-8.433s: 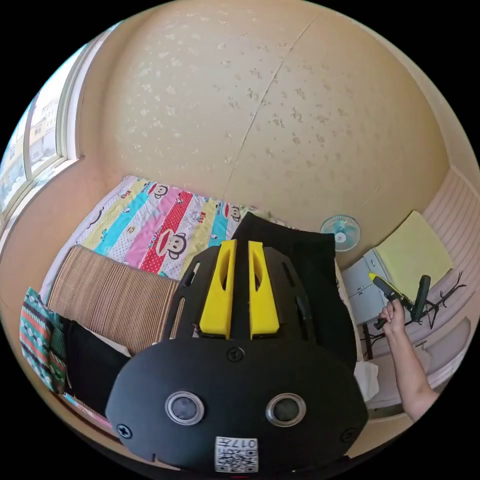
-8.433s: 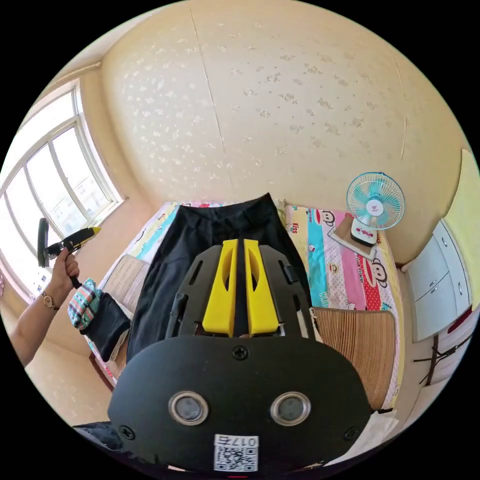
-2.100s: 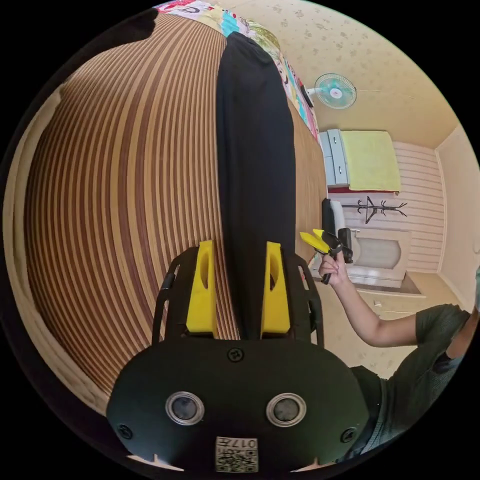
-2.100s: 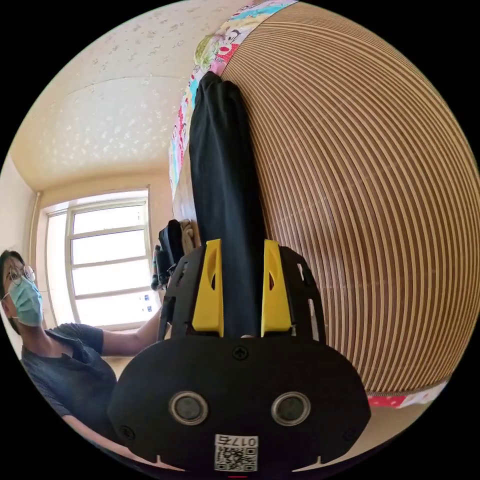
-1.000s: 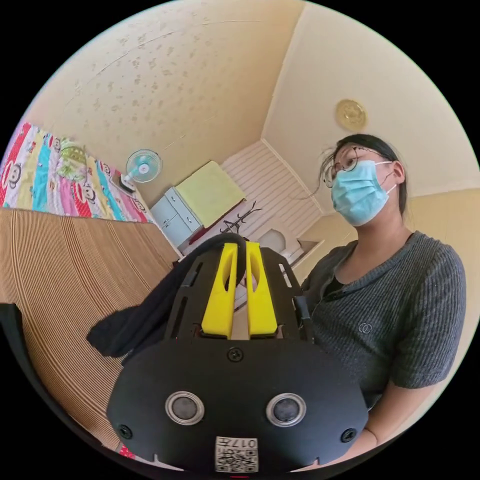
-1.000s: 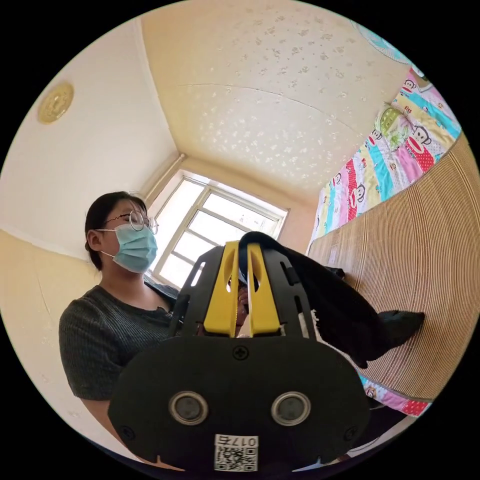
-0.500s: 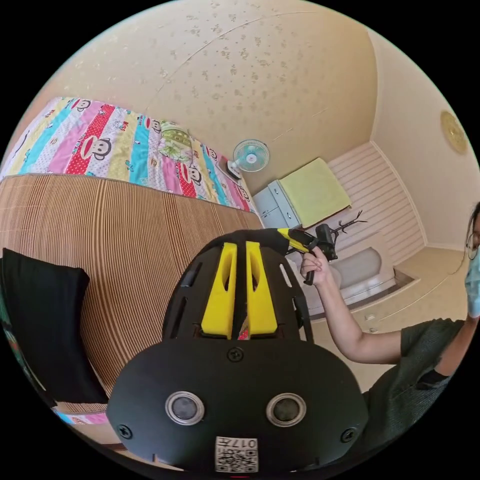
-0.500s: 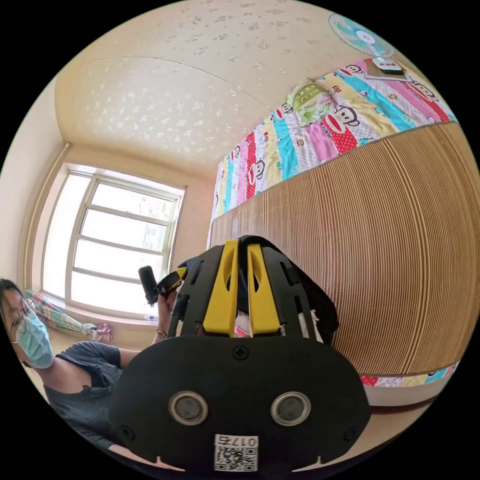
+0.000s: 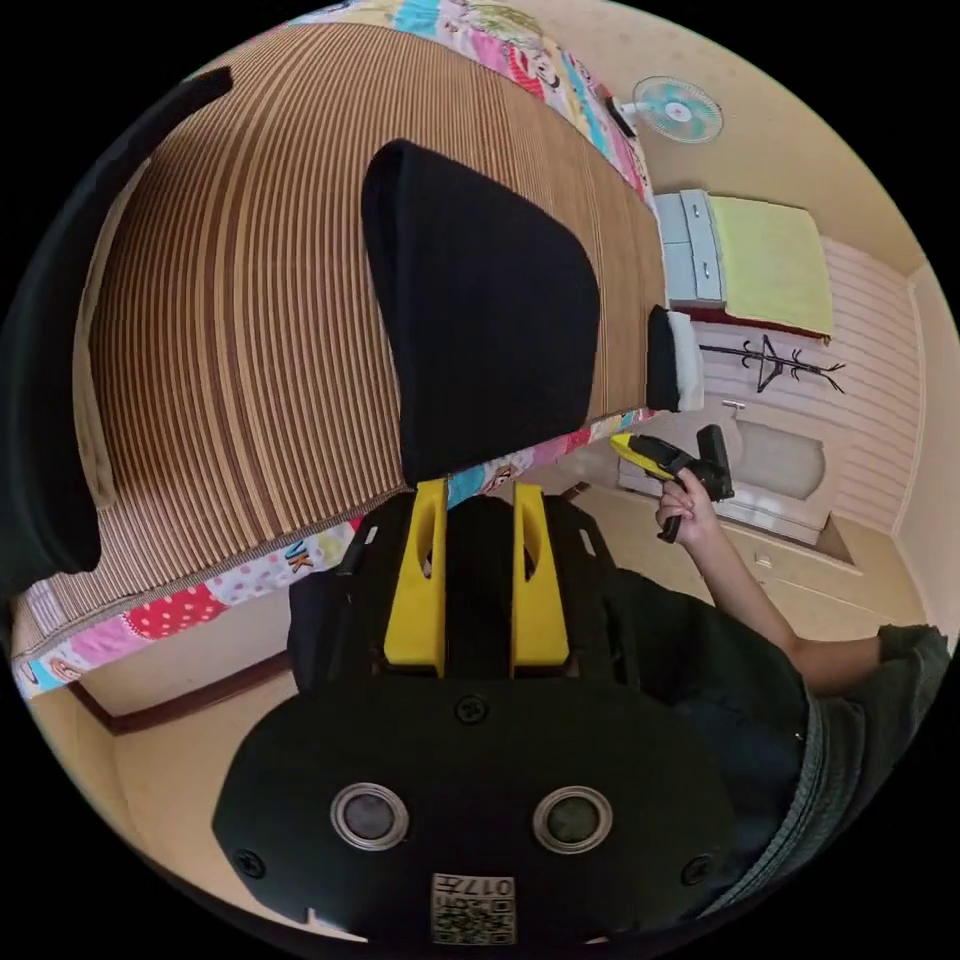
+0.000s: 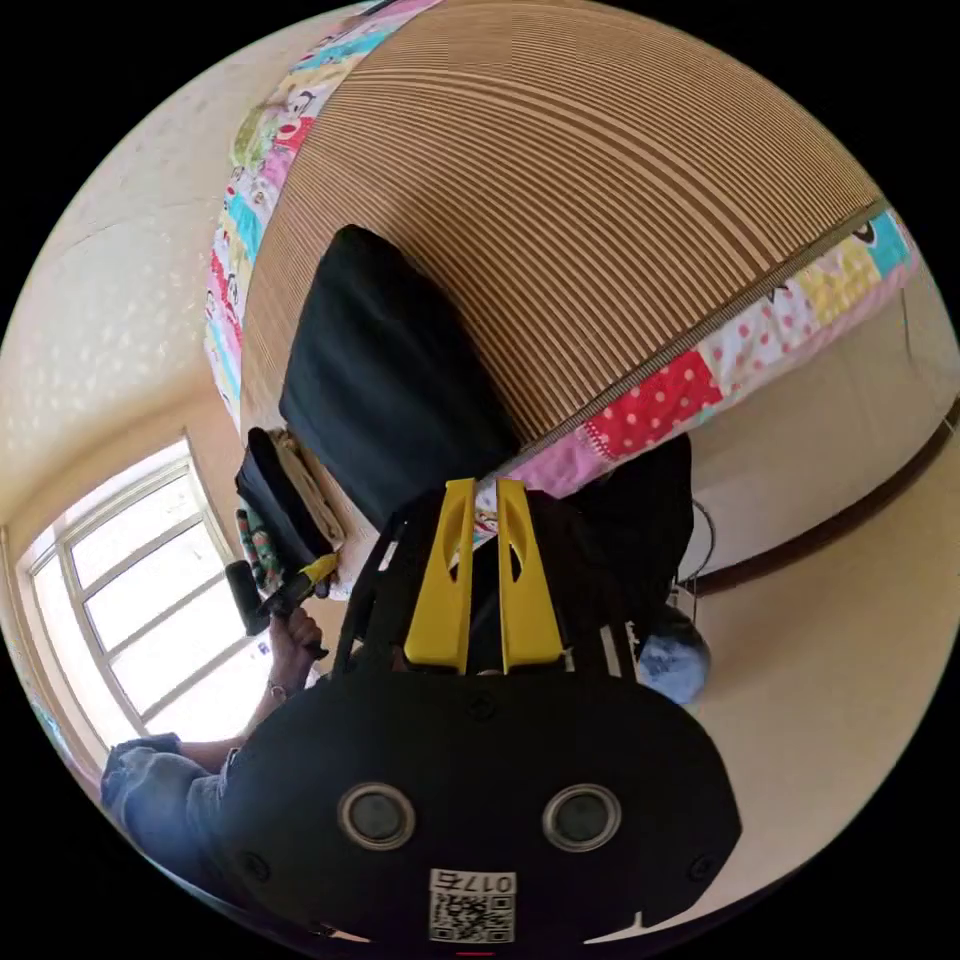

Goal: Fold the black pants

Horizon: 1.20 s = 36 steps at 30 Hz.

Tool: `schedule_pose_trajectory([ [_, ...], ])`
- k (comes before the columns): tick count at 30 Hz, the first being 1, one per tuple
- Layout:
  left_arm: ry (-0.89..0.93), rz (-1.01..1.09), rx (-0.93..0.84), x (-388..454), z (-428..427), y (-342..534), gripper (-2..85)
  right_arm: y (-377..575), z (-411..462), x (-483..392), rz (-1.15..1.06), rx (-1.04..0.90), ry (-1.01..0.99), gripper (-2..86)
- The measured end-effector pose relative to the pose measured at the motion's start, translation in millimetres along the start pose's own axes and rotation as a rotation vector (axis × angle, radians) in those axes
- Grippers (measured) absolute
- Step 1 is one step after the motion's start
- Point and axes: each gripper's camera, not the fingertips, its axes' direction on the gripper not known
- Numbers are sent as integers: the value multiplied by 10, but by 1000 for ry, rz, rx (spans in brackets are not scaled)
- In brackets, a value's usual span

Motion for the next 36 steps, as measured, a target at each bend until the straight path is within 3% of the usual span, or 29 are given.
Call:
schedule_pose_trajectory([
  [3,86,-30,73,-388,-31,-306,141,-19,-122,-35,-33,75,-75,75],
  [9,40,-8,185,-1020,-83,-1399,170,-624,-142,-745,-255,87,-9,132],
  [14,58,3,100,-1518,251,-2160,177,-1133,228,-1098,-432,-108,127,146],
  [17,26,29,74,-1748,530,-2348,171,-1243,368,-1057,-450,-187,39,148],
  [20,14,6,136,-1967,627,-2388,153,-1153,380,-1063,-534,-196,-9,142],
  [22,76,-32,-39,-2159,1013,-2533,127,-1029,383,-1124,-595,-190,4,135],
  [24,4,-17,-24,-2216,1178,-2542,104,-975,363,-1138,-583,-196,17,121],
  [29,54,-64,26,-2442,1400,-2549,65,-861,-83,-662,-401,-233,-412,84],
  [32,49,12,-39,-2197,1719,-2577,63,-665,-622,-362,-400,-231,-504,75],
  [36,199,49,-77,-1683,2459,-2688,63,-424,-1679,98,-414,-156,-604,67],
])
